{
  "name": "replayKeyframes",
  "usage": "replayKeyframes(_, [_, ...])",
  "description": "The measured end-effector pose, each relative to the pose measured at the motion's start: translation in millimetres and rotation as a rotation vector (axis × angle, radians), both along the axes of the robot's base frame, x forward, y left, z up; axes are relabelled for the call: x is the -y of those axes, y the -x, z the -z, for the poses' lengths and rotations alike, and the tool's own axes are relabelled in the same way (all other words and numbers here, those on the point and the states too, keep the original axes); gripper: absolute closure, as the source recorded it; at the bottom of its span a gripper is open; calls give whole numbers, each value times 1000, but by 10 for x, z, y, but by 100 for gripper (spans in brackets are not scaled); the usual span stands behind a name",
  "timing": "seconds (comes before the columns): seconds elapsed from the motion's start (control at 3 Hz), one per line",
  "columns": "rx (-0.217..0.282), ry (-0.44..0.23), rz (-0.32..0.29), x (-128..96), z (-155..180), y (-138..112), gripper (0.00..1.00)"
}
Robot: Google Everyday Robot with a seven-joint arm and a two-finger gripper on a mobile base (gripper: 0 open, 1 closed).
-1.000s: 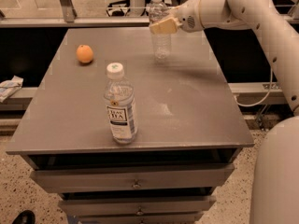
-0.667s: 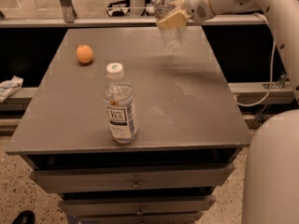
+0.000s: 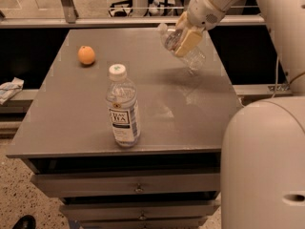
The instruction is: Knock water bottle over
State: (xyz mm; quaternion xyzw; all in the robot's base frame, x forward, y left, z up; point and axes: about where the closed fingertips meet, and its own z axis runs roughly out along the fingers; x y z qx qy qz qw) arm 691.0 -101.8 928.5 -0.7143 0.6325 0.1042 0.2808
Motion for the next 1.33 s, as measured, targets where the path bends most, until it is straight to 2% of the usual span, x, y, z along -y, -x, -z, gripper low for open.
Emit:
replayKeyframes(0.33, [-33,93,-81,-15,139,109,100])
replayKeyframes(0.67, [-45,152,-147,-211,296,121,82])
replayKeyframes(1.33, [-50,195,-159,-544,568,123,36])
